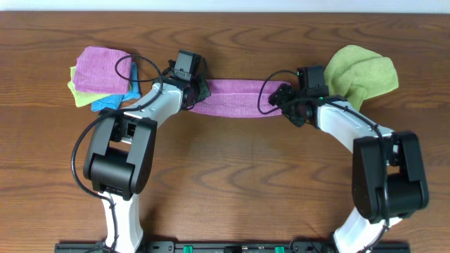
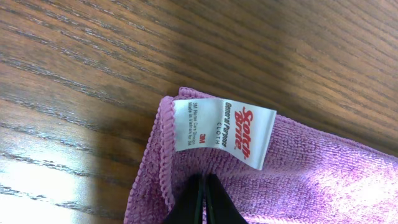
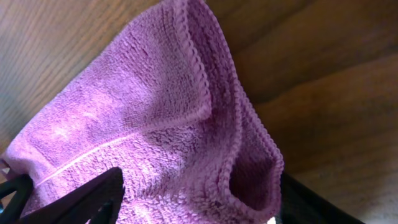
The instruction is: Fold the cloth
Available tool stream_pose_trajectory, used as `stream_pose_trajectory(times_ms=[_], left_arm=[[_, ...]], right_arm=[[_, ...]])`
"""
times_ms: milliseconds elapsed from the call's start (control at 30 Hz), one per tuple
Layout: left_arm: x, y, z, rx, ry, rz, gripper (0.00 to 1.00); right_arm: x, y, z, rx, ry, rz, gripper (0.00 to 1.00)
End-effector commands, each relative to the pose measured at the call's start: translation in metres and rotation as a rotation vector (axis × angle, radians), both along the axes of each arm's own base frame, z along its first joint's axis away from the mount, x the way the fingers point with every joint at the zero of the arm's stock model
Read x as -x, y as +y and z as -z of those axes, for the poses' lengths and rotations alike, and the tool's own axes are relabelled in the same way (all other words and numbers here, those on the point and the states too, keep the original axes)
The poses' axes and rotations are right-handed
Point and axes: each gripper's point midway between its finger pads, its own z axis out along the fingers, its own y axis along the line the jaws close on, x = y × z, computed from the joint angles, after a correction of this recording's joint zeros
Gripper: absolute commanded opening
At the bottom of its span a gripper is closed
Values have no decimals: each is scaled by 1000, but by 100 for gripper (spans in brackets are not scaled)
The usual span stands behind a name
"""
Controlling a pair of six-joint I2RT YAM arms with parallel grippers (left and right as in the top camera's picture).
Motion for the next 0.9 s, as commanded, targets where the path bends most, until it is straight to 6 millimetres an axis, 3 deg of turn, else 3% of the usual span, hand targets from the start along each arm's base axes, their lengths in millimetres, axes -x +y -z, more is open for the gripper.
stream_pose_trajectory(times_ms=[0,200,300,367,533,867], left_arm=[[2,3,10,-12,28,-12,6],[3,3,10,-14,32,-11,6],[4,4,11,-16,38,-12,6],[6,4,11,-18,43,-11,6],[8,5,13,-25,54,-5,6],[8,5,13,-26,53,-2,6]], right_arm=[[5,-1,23,12,54,12,66],[1,0,28,12,43,9,41],[-4,1,25,7,18,8,13],[-7,1,23,4,4,8,1],[-12,10,16,-8,-33,-26,1],[-13,43,-30,-16,-158,-130,1]])
